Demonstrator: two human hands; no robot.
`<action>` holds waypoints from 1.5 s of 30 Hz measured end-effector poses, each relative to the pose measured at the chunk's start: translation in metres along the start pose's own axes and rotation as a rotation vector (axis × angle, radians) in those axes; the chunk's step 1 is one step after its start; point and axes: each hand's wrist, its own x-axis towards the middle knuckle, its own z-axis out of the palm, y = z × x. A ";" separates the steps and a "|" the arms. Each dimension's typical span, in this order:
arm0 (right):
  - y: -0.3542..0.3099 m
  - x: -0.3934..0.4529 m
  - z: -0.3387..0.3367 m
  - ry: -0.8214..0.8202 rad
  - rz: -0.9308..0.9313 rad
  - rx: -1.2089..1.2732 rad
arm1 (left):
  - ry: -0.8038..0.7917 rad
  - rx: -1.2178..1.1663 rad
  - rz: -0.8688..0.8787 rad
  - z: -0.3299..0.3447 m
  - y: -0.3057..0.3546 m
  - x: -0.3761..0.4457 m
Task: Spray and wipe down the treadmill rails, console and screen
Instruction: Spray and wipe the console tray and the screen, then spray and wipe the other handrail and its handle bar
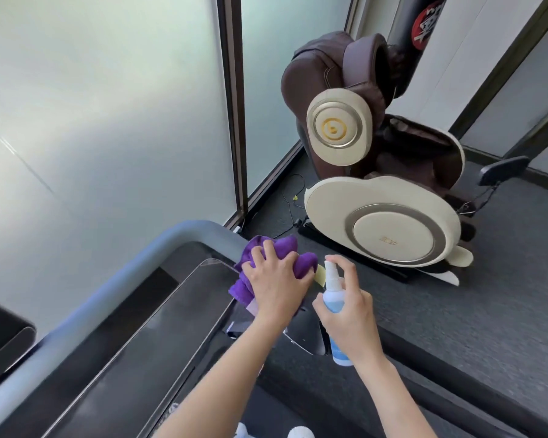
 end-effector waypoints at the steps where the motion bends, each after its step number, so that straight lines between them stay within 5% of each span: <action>1: 0.001 0.002 0.001 -0.006 -0.001 0.001 | 0.015 -0.006 0.040 0.004 0.003 -0.009; 4: 0.002 0.007 0.003 -0.017 0.010 -0.005 | 0.067 -0.004 0.116 0.011 -0.013 -0.001; 12: 0.006 0.010 -0.002 0.005 0.030 -0.002 | 0.034 0.091 -0.160 -0.011 -0.103 0.091; 17: 0.007 0.007 -0.006 0.037 0.025 0.010 | 0.056 0.027 -0.273 -0.002 -0.072 0.069; 27: 0.012 0.011 -0.018 0.128 -0.012 -0.003 | 0.151 -0.118 0.127 0.026 0.026 -0.030; 32: 0.012 0.014 -0.019 0.094 -0.016 0.003 | 0.141 -0.106 0.503 0.024 -0.031 -0.014; 38: 0.012 0.007 -0.014 0.120 -0.019 0.012 | 0.162 -0.079 0.032 -0.006 -0.127 0.024; 42: 0.012 -0.003 -0.009 0.122 -0.026 0.027 | 0.152 -0.251 -0.237 0.004 -0.090 0.004; 45: 0.012 -0.005 -0.009 0.122 -0.014 0.028 | 0.166 -0.265 -0.252 0.020 -0.050 -0.019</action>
